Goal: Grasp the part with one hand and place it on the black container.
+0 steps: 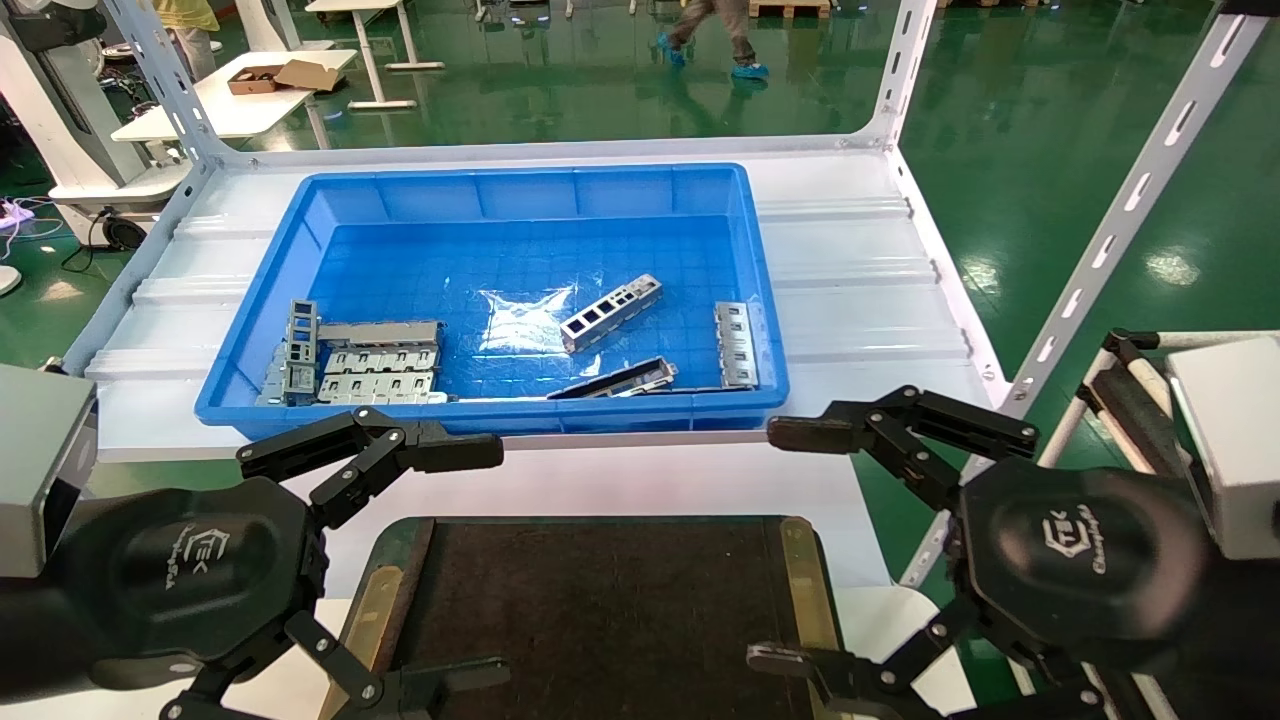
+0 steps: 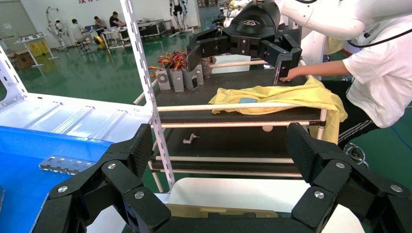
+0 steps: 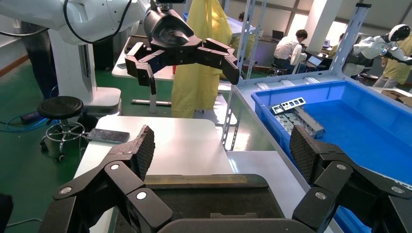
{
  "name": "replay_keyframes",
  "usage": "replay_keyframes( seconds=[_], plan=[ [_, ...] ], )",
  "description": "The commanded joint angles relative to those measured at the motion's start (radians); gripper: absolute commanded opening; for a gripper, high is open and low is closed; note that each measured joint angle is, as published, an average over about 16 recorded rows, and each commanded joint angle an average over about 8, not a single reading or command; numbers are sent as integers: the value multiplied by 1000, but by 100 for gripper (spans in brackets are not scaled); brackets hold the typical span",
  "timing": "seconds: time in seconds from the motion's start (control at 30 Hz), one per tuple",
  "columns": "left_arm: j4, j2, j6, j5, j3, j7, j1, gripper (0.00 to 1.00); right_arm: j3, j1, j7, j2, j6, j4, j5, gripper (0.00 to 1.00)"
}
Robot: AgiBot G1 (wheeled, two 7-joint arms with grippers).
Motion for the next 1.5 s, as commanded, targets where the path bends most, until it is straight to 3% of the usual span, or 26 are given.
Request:
replay_keyframes(
  seconds=[0.03, 1.07, 1.5],
  plan=[
    [0, 0, 0, 0, 0, 0, 0, 100, 0, 0, 0, 0, 0, 0, 0, 100],
    [0, 3, -5, 4, 1, 1, -4, 100, 0, 0, 0, 0, 0, 0, 0, 100],
    [11, 42, -112, 136, 45, -54, -93, 100, -1, 0, 0, 0, 0, -1, 0, 100]
  ],
)
